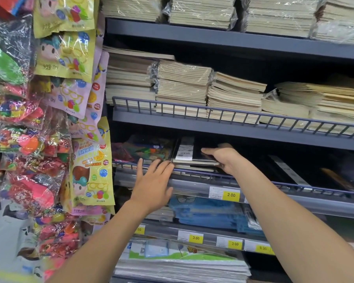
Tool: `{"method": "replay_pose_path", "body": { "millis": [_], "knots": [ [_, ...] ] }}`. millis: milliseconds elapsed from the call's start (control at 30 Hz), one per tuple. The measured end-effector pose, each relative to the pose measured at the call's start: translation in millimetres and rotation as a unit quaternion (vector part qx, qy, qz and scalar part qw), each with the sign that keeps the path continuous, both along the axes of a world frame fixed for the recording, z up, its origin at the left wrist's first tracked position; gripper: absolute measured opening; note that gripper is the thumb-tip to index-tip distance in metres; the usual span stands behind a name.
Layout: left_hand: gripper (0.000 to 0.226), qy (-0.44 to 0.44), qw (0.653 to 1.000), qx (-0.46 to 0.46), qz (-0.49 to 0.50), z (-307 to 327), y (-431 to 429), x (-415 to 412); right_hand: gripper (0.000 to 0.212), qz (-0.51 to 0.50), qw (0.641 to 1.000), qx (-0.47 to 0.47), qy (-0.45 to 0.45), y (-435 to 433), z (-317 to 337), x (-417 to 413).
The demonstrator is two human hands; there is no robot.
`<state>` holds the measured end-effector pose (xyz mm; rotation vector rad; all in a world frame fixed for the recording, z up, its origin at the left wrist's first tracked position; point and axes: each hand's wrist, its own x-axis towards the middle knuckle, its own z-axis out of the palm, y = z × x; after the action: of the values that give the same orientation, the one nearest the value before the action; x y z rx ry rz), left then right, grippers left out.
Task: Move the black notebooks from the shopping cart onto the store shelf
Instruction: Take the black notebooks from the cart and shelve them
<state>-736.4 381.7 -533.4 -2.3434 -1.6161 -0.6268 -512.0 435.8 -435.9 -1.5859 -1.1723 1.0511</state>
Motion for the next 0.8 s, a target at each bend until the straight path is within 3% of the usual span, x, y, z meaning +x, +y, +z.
{"method": "replay_pose_path", "body": {
  "millis": [67,267,433,567,700,800],
  "knots": [
    [0.066,-0.027,1.000,0.010,-0.008,-3,0,-1,0.100,0.016,0.999,0.009,-0.038,2,-3,1],
    [0.056,-0.117,0.993,0.011,-0.019,-8,3,-5,0.086,0.019,0.993,0.029,-0.115,7,-9,-3],
    [0.080,-0.107,0.994,0.020,-0.019,-8,1,-3,0.086,-0.008,0.985,0.016,-0.172,15,-22,-5],
    [0.066,-0.120,0.992,0.037,-0.021,-9,1,-2,0.079,-0.029,0.959,0.012,-0.281,18,-26,-3],
    [0.058,-0.138,0.989,0.050,-0.019,-11,1,1,0.062,-0.031,0.945,0.067,-0.318,2,-31,4],
    [0.061,-0.125,0.990,0.061,-0.012,-15,3,1,0.047,-0.064,0.913,0.135,-0.379,-28,-42,14]
  ]
}}
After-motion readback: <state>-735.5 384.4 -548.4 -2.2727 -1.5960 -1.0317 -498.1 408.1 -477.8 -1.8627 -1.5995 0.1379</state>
